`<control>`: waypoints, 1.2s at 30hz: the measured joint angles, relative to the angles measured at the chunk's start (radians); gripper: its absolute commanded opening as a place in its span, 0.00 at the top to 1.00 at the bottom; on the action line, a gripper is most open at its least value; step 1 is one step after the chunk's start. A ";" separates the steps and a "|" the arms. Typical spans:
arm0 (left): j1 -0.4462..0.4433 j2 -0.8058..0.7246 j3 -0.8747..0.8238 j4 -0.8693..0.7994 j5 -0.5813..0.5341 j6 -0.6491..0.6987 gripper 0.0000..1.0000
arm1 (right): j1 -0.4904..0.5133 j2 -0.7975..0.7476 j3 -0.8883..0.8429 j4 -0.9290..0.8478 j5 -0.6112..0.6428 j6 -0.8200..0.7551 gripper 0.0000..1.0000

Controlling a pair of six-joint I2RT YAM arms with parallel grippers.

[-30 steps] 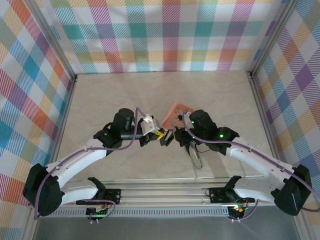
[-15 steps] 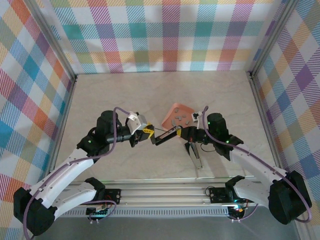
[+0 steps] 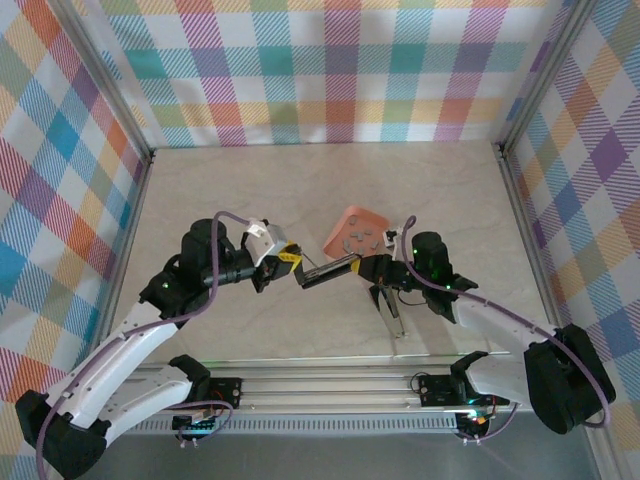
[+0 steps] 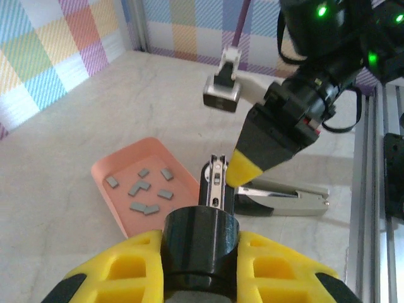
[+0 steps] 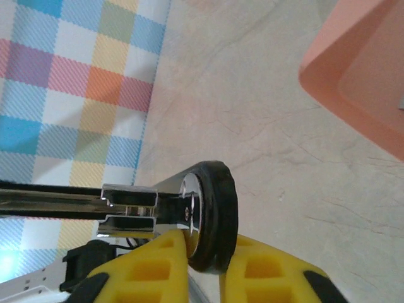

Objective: Load the staples into the stapler

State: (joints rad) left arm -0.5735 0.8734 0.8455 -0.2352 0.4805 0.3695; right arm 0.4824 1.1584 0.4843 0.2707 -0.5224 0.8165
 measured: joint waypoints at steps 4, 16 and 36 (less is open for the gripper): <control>0.000 -0.014 0.015 -0.001 0.013 0.012 1.00 | -0.006 0.018 0.000 -0.020 0.020 0.007 0.76; 0.000 -0.040 0.100 -0.001 0.053 0.063 1.00 | -0.012 0.024 0.020 -0.205 0.096 -0.101 0.57; 0.000 -0.003 0.080 0.034 0.034 0.038 1.00 | 0.051 0.032 0.267 -0.323 0.057 -0.606 0.56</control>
State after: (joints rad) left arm -0.5735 0.8700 0.9257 -0.2008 0.5148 0.4072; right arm 0.5331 1.1904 0.7517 -0.0521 -0.4656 0.2108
